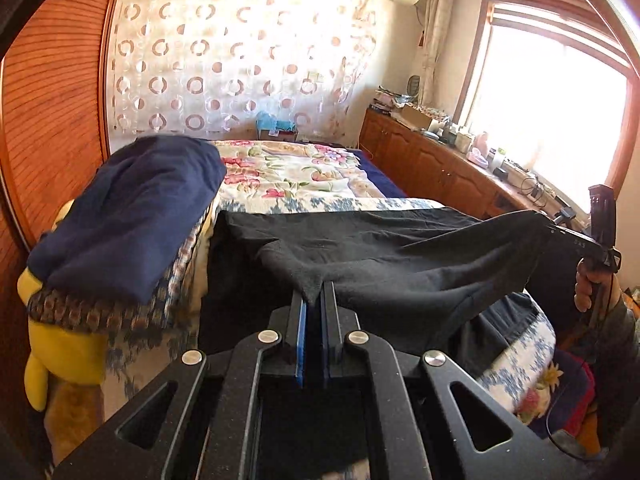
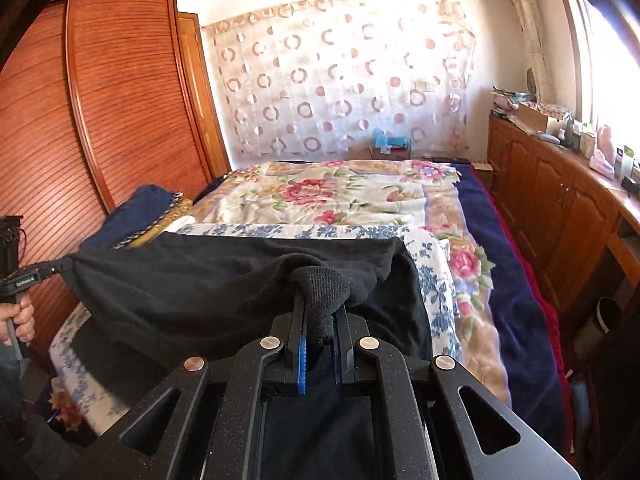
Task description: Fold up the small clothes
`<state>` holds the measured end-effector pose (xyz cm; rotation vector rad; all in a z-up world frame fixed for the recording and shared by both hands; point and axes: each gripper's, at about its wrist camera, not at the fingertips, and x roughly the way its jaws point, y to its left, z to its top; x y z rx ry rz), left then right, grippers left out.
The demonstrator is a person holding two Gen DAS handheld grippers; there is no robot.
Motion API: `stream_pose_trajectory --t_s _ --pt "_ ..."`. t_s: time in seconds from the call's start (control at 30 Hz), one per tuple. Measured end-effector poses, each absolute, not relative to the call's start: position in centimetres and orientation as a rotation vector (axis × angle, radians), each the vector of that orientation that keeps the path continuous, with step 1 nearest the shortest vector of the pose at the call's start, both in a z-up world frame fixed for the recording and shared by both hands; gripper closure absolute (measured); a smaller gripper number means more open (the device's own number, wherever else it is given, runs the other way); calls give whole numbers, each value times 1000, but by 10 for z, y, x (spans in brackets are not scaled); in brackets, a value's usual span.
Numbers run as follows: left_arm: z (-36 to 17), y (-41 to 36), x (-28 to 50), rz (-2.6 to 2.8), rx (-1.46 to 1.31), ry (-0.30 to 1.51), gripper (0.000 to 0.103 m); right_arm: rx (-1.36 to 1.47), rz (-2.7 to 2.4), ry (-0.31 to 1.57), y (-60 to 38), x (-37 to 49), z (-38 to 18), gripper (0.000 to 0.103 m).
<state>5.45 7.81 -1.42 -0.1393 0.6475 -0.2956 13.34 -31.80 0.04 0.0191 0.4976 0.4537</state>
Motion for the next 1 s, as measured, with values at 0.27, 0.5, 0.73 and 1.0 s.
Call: stream_pose_trajectory --t_s 0.27,0.5,0.73,1.0 --pt "-77 80 51 -227 -81 795 96 -1 424 653 -327 124 -63 94" --pt "-99 75 55 -213 -69 843 94 -42 385 724 -318 131 -97 90" --pt "-92 85 41 -166 -67 786 69 -59 359 677 -311 119 -82 84" --pt "-98 103 44 -131 -80 802 22 -47 332 591 -312 102 -68 63"
